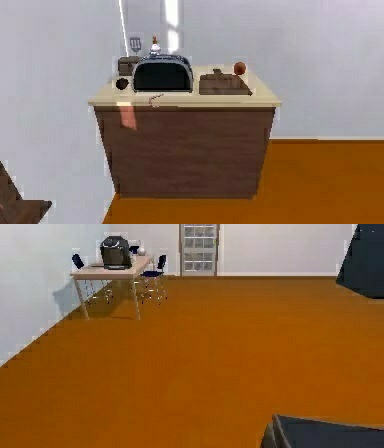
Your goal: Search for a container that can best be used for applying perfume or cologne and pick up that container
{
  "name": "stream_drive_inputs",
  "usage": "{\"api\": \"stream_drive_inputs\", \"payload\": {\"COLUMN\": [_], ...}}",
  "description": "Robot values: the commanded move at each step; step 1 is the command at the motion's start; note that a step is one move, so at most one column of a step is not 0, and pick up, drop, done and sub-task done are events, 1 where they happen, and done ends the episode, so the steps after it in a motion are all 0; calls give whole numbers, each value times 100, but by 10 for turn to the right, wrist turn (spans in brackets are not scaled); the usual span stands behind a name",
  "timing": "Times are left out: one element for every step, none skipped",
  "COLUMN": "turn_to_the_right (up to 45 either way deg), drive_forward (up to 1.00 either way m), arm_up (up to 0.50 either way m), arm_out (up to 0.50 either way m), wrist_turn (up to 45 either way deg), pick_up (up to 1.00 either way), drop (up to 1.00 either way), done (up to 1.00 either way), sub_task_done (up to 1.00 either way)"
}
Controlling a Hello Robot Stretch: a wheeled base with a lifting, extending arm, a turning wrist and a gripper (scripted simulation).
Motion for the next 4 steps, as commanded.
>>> {"api": "stream_drive_inputs", "payload": {"turn_to_the_right": [0, 450, 360, 0], "drive_forward": [25, 0, 0, 25], "arm_up": [0, 0, 0, 0], "arm_out": [0, 0, 0, 0], "wrist_turn": [0, 0, 0, 0], "pick_up": [0, 0, 0, 0], "drop": [0, 0, 0, 0], "done": [0, 0, 0, 0], "sub_task_done": [0, 0, 0, 0]}}
